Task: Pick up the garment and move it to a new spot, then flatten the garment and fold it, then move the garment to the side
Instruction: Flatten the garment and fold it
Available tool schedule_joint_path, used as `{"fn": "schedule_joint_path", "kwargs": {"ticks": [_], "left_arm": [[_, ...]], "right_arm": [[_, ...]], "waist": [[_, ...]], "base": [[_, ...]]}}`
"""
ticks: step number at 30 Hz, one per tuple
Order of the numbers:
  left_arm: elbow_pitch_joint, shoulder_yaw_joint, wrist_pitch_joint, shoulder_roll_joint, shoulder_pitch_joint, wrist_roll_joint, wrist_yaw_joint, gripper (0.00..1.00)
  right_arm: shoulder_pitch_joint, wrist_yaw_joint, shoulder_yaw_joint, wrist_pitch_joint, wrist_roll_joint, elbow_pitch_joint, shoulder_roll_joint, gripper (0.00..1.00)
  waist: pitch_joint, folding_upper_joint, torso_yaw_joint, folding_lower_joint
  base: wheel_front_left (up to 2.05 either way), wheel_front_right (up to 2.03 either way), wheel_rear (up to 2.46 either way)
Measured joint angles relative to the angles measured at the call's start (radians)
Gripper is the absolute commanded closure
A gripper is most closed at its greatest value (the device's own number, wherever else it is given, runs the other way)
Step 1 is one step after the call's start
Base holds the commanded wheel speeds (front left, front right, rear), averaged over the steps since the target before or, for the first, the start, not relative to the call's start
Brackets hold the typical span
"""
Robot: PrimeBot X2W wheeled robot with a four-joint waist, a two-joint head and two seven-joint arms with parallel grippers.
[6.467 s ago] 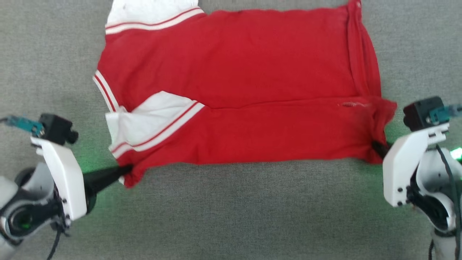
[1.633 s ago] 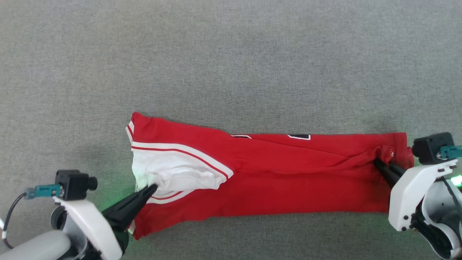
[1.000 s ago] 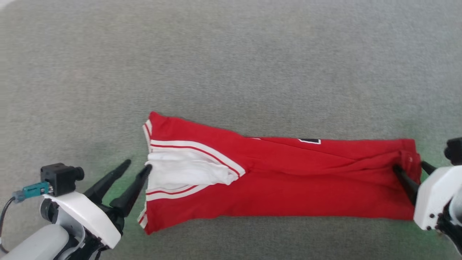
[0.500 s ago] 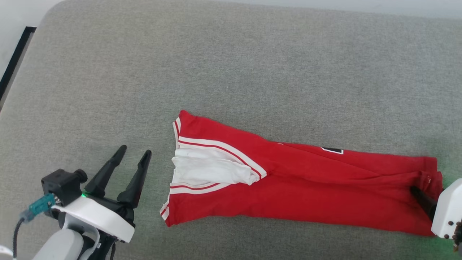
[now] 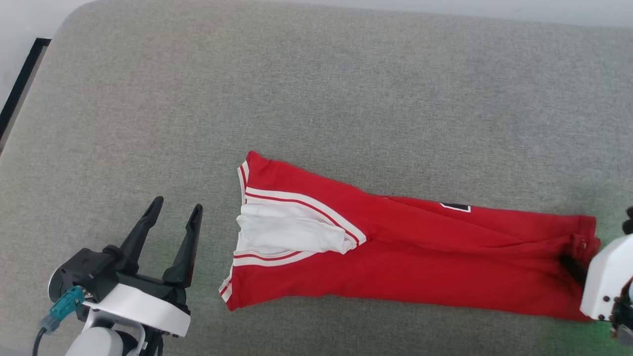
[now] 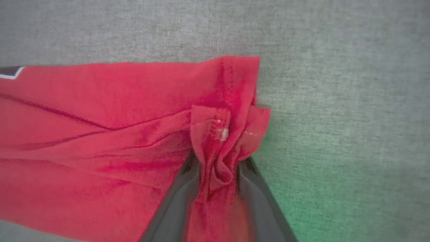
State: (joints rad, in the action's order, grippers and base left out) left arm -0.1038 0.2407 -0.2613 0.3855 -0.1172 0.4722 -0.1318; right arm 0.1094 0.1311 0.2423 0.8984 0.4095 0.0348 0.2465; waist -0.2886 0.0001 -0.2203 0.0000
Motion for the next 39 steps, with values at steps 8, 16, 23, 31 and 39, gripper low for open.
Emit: {"fn": "schedule_joint_path", "kwargs": {"ticks": [8, 16, 23, 31, 39], "left_arm": [[0.014, -0.023, 0.0, -0.004, -0.001, -0.03, 0.0, 0.0], [0.022, -0.027, 0.0, 0.001, 0.002, -0.034, 0.0, 0.0], [0.04, -0.022, 0.0, 0.024, -0.003, -0.026, 0.0, 0.0], [0.052, -0.01, 0.0, 0.033, -0.018, -0.021, 0.0, 0.0], [0.048, -0.017, 0.0, 0.003, -0.002, -0.015, 0.0, 0.0]], "right_arm": [[0.024, 0.003, -0.017, -0.038, 0.012, 0.031, -0.003, 1.0], [0.053, 0.003, 0.055, -0.073, 0.02, 0.031, 0.013, 1.0], [0.087, 0.002, 0.279, -0.082, -0.008, 0.034, 0.076, 1.0], [0.108, 0.001, 0.418, -0.079, -0.042, 0.02, 0.088, 1.0], [0.043, 0.0, 0.277, 0.011, 0.067, -0.088, 0.063, 1.0]], "waist": [[0.0, 0.0, 0.016, 0.0], [-0.004, -0.0001, 0.062, 0.0], [-0.023, -0.0001, 0.112, 0.0], [-0.03, -0.0001, 0.139, 0.0], [0.003, 0.0, 0.142, 0.0]], "base": [[0.0, 0.0, 0.0], [0.0, 0.0, 0.0], [0.0, 0.0, 0.0], [0.0, 0.0, 0.0], [0.0, 0.0, 0.0]]}}
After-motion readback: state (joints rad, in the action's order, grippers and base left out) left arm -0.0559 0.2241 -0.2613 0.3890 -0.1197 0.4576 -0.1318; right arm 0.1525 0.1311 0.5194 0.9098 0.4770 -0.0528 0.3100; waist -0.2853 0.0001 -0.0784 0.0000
